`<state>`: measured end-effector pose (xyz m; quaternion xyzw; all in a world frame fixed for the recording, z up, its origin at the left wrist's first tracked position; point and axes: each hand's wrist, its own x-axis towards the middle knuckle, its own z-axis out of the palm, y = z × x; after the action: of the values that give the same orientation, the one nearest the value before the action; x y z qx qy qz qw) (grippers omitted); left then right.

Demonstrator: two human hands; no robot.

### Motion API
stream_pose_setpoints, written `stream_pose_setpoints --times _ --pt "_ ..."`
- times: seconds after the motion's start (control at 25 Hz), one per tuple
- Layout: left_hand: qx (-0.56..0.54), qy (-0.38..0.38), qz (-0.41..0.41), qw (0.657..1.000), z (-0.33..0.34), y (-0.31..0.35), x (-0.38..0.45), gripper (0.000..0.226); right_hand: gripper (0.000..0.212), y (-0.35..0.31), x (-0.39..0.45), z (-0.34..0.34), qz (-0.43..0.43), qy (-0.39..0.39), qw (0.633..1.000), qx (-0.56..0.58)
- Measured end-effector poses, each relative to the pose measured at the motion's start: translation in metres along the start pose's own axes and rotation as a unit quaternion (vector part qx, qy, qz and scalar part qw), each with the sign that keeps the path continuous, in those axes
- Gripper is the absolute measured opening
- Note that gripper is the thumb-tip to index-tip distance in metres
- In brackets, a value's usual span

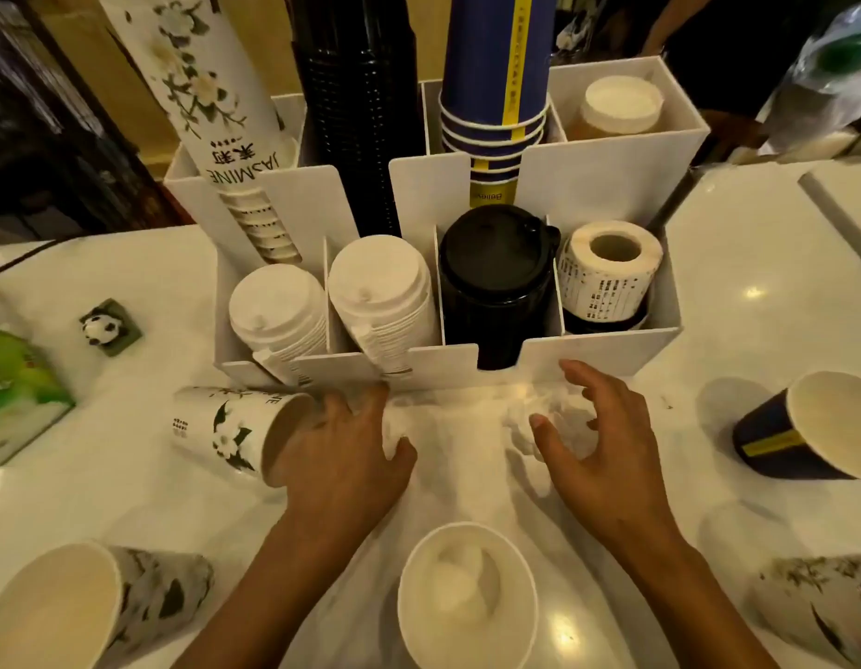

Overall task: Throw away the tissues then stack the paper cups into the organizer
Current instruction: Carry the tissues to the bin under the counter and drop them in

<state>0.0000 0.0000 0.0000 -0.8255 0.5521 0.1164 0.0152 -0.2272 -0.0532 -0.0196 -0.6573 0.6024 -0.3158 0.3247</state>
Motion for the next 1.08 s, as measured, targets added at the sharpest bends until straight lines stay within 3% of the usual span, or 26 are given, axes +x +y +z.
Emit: stream_pose_setpoints --times 0.28,0.4,0.48,0.64,0.88,1.08 --pt "-0.033 0.011 0.060 0.998 0.004 -0.002 0.003 0.041 0.053 0.003 0.015 -0.011 -0.079 -0.142 0.978 -0.132" --pt "-0.141 0.025 0.057 0.988 0.004 -0.009 0.005 0.035 0.059 0.003 0.014 -0.014 -0.095 -0.193 0.963 -0.160" --pt "-0.265 0.012 0.010 0.964 0.001 -0.019 0.008 0.030 0.060 0.004 0.012 -0.011 -0.101 -0.194 0.962 -0.164" --pt "-0.503 -0.042 -0.065 0.861 -0.007 -0.027 -0.003 0.030 0.052 0.006 0.010 -0.006 -0.079 -0.170 0.969 -0.159" --pt "-0.578 -0.022 -0.037 0.815 -0.029 -0.036 -0.024 0.034 0.039 0.011 0.010 0.005 -0.091 -0.131 0.977 -0.145" --pt "-0.595 -0.021 -0.029 0.803 -0.046 -0.031 -0.035 0.028 0.025 0.003 0.007 0.004 -0.071 -0.132 0.983 -0.107"
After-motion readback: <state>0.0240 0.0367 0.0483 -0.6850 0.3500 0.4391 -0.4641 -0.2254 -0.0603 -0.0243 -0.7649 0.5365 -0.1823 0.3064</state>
